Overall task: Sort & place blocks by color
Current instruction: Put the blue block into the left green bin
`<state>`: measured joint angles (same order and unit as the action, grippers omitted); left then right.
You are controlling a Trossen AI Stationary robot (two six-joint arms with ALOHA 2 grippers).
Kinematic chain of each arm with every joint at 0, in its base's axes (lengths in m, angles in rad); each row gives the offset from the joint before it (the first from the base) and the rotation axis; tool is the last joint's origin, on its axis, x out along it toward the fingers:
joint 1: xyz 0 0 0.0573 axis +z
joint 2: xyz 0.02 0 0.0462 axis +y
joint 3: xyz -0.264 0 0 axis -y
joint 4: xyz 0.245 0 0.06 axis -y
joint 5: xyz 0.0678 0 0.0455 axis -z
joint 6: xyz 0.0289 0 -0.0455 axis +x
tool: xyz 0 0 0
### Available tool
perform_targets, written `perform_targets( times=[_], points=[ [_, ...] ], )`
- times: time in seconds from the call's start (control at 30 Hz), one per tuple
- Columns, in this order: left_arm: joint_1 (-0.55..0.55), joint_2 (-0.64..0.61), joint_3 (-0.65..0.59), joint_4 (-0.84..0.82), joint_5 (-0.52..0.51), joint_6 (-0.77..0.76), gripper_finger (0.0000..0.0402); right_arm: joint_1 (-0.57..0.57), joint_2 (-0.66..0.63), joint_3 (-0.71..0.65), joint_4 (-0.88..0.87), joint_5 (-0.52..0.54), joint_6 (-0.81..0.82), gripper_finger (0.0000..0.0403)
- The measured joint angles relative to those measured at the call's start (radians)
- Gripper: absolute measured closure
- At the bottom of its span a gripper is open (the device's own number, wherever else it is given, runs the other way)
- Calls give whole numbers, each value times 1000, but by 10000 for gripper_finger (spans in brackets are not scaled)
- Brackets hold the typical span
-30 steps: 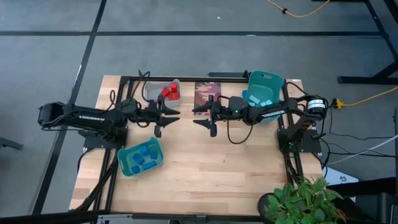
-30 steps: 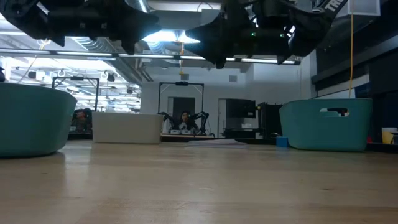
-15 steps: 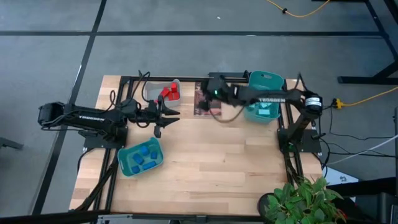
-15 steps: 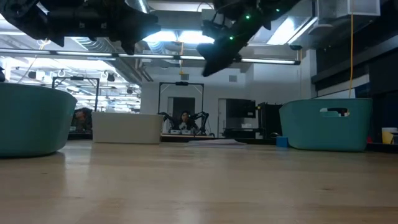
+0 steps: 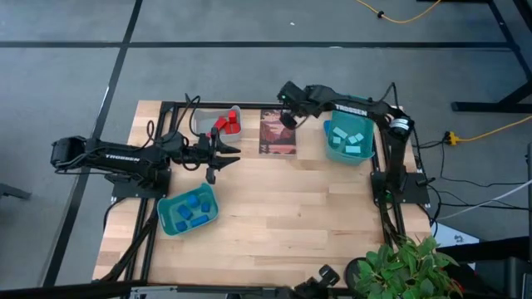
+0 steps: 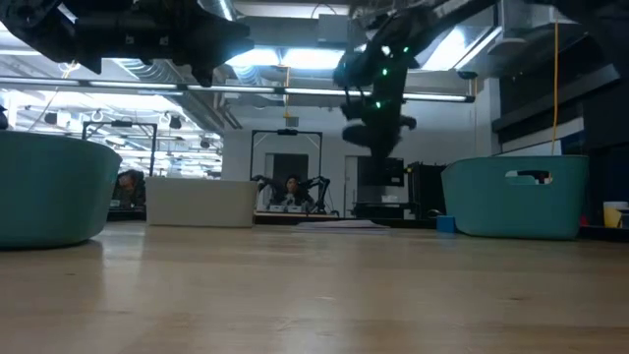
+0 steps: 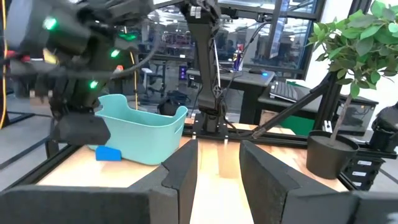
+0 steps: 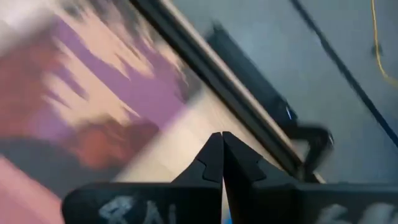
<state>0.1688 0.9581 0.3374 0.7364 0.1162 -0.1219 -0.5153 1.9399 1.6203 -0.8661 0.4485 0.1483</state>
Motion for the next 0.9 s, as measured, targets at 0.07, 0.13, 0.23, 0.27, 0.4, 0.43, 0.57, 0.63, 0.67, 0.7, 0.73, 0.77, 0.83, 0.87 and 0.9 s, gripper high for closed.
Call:
perform_targets(
  times=[0.07,0.13,0.23,0.27,0.4,0.43,0.57,0.63,0.67,0.7,0.73,0.77,0.83,0.87,0.9],
  points=[
    [0,0,0,-1,0,0,290,-19,48,34,-86,3,9,401],
    [0,0,0,-1,0,-6,290,-34,92,41,-131,5,22,401],
    [0,0,0,-1,0,-6,290,-50,140,41,-211,3,57,402],
    [0,0,0,-1,0,-6,290,-54,154,42,-250,6,70,402],
    [0,0,0,-2,0,-4,290,-68,208,41,-368,44,115,402],
    [0,0,0,-2,0,-3,290,-68,216,41,-388,58,120,402],
    [0,0,0,-2,0,0,290,-69,242,41,-430,55,121,402],
    [0,0,0,-2,0,1,290,-76,252,41,-452,54,125,403],
    [0,0,0,-2,0,1,290,-81,257,41,-464,53,132,403],
    [0,0,0,-2,0,1,290,-87,262,41,-473,49,134,403],
    [0,0,0,-2,0,1,290,-93,269,41,-477,42,135,403],
    [0,0,0,-2,0,1,290,-98,276,41,-480,37,135,403],
    [0,0,0,-3,1,1,290,-106,286,41,-480,30,135,403],
    [0,0,0,-3,1,1,290,-110,288,41,-480,30,135,403],
    [0,0,0,-3,1,1,290,-113,291,41,-480,30,135,403]
  ],
)
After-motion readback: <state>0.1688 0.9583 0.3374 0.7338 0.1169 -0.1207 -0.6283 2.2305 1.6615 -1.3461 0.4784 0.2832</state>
